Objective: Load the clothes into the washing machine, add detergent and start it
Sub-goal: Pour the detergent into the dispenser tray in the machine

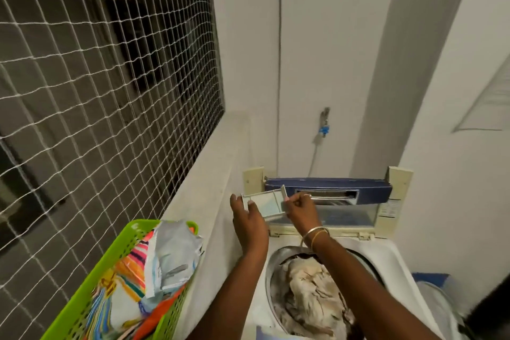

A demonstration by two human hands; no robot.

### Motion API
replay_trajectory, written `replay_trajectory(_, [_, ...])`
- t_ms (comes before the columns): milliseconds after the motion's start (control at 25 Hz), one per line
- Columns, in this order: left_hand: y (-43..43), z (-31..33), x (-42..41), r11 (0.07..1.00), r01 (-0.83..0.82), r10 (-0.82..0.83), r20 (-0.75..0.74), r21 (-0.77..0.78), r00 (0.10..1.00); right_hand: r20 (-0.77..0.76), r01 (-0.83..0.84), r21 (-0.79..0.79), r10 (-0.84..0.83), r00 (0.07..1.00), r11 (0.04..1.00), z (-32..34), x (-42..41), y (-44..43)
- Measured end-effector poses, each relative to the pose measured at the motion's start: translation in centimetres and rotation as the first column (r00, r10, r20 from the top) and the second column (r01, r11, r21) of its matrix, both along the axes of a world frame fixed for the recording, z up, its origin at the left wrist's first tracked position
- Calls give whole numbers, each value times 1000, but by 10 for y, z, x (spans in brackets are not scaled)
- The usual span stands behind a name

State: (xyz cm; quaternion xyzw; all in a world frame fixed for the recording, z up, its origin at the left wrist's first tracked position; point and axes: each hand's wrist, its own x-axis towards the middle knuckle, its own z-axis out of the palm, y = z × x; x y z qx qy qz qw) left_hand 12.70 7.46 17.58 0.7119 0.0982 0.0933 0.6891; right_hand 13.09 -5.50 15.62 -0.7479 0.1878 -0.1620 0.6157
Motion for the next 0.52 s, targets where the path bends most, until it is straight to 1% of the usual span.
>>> replay_trajectory(160, [-29,-14,-15,994,109,-109,-31,2,994,-20,109,-20,-110,994,994,-16,-33,-40])
replay_trajectory(280, [-52,-32,-22,982,185,-183,-51,47,982,-51,184,-50,-186,981,982,-31,-51,-68])
replay_trajectory(400, [-76,-51,-19,966,247,-241,-81,79,967,-75,191,-79,-197,978,978,-48,-57,-95])
replay_trajectory(520, [-98,-66,-13,957,255,-234,-151,140,961,-73,191,-77,-197,978,979,-63,-54,-117])
